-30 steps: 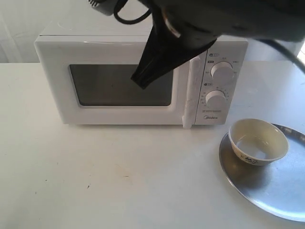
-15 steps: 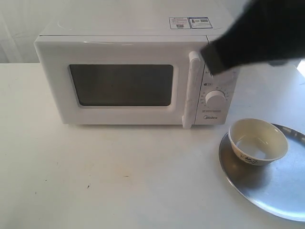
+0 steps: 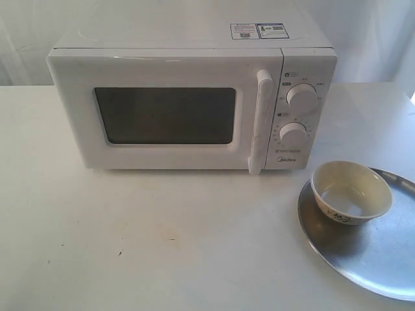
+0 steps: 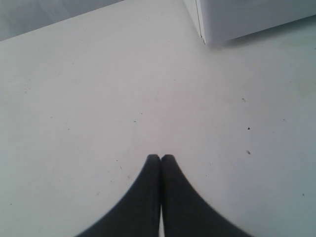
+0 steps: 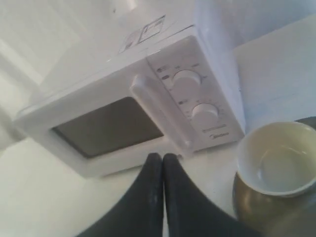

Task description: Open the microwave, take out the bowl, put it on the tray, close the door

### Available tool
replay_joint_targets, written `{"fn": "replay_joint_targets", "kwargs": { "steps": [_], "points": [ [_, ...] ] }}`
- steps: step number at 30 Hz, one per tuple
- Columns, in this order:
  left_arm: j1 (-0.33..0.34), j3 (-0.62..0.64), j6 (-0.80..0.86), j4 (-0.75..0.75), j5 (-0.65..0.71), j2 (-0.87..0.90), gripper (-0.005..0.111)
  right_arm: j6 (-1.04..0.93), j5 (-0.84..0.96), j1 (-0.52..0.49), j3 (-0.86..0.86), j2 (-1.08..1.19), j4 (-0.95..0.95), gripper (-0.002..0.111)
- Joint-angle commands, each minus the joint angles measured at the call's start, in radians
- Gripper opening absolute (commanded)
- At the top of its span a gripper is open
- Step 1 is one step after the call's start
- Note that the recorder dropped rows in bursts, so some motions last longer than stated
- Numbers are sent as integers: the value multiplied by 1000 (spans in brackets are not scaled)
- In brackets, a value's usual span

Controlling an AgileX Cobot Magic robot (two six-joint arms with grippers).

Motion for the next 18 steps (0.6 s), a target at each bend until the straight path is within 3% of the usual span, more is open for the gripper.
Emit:
{"fn": "replay_joint_targets", "kwargs": {
  "steps": [1,5,8,13,18],
  "points": [
    [-4,-4,-6,-4,0,-2,0,9,-38,-94,157,-229,23,0],
    [-4,-4,-6,-4,2,-2,0,9,-208,-94,295,-295,96,0],
    [-4,-4,-6,-4,-9,-2,0,9,-506,-94,393,-295,140,0],
    [-4,-4,-6,-4,-1,-2,0,9,-927,-94,547,-295,47,0],
    [-4,-4,-6,-4,2,-2,0,9,-731,-94,547,-295,-231,0]
  ]
}}
